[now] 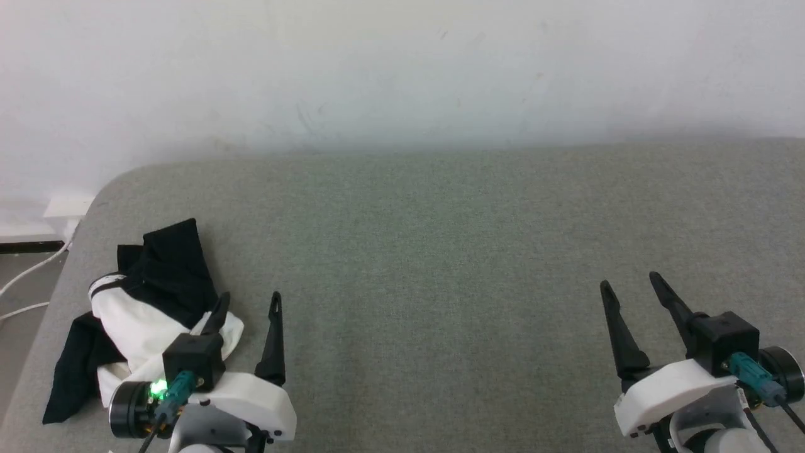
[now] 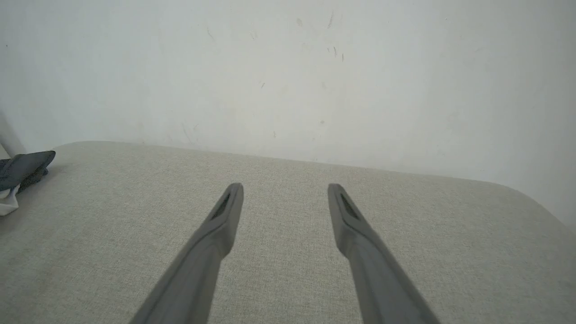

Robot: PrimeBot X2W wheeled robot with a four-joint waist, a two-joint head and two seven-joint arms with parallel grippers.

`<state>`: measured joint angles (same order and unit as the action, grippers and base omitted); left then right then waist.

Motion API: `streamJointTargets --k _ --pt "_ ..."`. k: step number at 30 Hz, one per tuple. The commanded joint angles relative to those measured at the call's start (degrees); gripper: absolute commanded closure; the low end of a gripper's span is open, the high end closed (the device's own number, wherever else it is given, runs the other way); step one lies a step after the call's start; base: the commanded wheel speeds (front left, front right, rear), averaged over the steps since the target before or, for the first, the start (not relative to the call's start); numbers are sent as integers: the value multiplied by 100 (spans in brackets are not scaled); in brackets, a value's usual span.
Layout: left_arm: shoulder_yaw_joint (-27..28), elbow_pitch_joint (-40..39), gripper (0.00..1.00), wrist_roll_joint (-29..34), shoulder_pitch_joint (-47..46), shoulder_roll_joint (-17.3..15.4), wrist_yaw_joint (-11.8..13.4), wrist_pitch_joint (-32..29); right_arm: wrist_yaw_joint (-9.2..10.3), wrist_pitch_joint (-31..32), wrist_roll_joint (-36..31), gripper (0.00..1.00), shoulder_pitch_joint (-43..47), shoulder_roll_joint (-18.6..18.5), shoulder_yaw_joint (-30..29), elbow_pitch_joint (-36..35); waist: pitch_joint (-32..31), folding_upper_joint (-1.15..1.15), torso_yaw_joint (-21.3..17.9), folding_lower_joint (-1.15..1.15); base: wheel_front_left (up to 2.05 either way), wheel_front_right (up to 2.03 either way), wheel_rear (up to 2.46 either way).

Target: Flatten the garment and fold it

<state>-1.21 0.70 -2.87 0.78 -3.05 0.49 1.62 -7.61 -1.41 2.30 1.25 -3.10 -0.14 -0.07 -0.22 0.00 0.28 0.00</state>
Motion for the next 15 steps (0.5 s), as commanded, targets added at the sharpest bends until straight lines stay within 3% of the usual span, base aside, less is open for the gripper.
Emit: streamJointTargets --k 1,15 --pt "-21 17 0 -62 -39 2 -12 55 2 -61 72 0 60 4 -16 -10 -3 0 12 0 0 0 0" --pt "-1 21 0 -265 -20 4 4 223 3 -223 289 0 148 7 -8 -84 -53 0 263 0 0 0 0"
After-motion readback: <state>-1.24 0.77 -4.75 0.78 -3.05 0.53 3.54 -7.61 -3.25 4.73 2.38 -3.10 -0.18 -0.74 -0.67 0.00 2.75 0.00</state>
